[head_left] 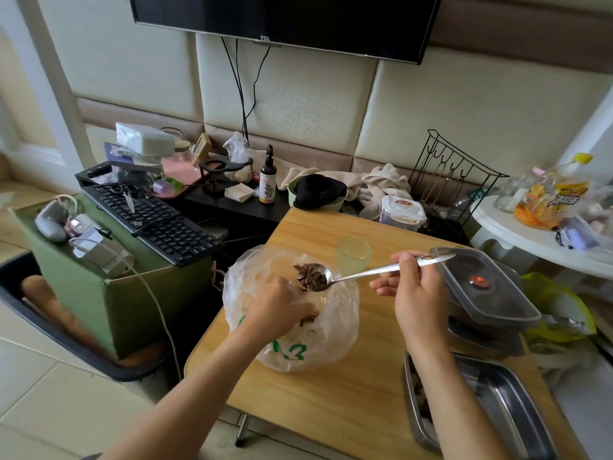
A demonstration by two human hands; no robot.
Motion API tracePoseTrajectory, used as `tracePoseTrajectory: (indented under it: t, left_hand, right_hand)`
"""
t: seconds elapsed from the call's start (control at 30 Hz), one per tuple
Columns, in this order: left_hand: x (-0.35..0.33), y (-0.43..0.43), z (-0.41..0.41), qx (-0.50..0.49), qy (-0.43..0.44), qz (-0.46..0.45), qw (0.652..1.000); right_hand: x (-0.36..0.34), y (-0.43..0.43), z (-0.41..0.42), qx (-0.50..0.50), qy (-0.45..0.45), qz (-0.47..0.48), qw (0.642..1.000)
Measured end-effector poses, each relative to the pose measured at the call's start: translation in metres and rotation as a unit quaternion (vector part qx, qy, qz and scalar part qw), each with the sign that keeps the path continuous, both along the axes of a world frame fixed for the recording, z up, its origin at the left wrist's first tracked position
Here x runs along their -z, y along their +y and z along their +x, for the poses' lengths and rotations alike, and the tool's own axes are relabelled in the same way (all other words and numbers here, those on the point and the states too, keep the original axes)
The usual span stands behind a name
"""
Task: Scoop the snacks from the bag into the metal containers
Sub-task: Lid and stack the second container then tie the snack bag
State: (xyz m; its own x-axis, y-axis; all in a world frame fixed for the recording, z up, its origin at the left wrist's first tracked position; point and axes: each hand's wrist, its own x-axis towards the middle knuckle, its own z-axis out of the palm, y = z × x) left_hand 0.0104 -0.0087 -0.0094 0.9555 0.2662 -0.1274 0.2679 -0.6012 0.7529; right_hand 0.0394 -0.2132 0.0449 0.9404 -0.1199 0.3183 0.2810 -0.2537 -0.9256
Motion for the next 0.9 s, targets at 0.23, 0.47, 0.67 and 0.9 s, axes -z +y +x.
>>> tracePoseTrajectory:
  t: [0.23, 0.47, 0.67, 0.9]
  left_hand:
    - [0.002, -0.002, 0.009, -0.021, -0.039, -0.065, 0.997]
    - [0.007, -0.004, 0.016, -0.045, -0.061, -0.077, 0.994]
    - [0.014, -0.008, 0.02, -0.043, -0.079, -0.096, 0.991]
    - [0.011, -0.012, 0.025, -0.056, -0.112, -0.102, 0.987]
  right_hand:
    - [-0.006, 0.006, -0.011, -0.03, -0.121, -0.063, 0.99]
    - [-0.012, 0.012, -0.02, -0.106, -0.24, -0.159, 0.952]
    - [-0.012, 0.018, -0.025, -0.142, -0.329, -0.209, 0.91]
    - [-0.012, 0.019, -0.028, -0.116, -0.361, -0.218, 0.899]
